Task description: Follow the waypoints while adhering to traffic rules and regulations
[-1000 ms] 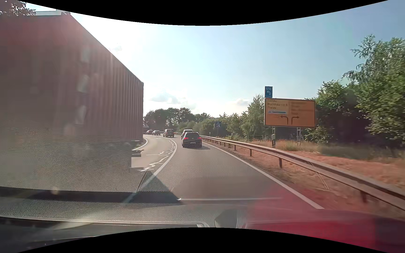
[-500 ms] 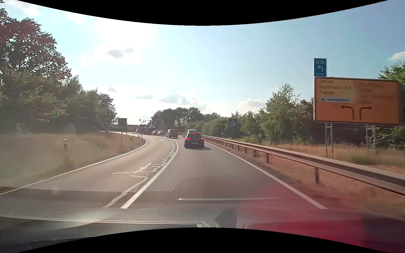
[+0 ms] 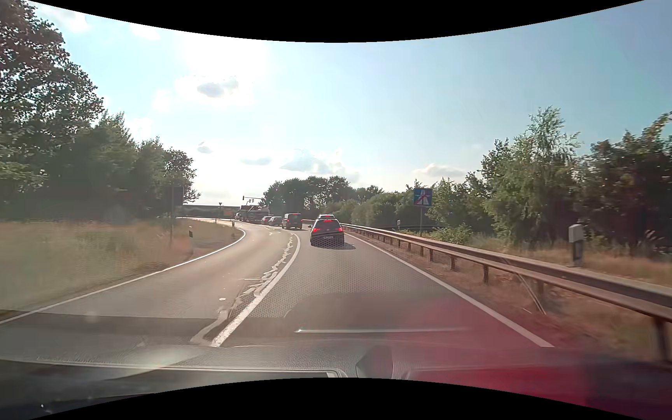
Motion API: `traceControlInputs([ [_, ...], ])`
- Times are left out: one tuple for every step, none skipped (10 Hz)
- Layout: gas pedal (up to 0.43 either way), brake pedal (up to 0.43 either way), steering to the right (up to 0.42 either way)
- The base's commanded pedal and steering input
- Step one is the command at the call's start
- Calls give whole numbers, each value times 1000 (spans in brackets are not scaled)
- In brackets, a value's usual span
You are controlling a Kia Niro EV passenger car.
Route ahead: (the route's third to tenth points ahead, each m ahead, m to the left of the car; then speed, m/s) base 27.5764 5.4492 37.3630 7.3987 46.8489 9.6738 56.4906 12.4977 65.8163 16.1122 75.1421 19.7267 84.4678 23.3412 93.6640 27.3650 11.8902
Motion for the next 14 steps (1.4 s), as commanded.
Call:
traceControlInputs([
  [0,12,-37],
  [0,55,-36],
  [0,110,-34],
  [0,128,-32],
  [0,146,-32],
  [0,152,-32],
  [0,171,-32],
  [0,183,-32],
  [0,183,-31],
  [0,189,-27],
  [0,195,-25],
  [0,195,-25],
  [0,195,-25],
  [0,195,-25],
])
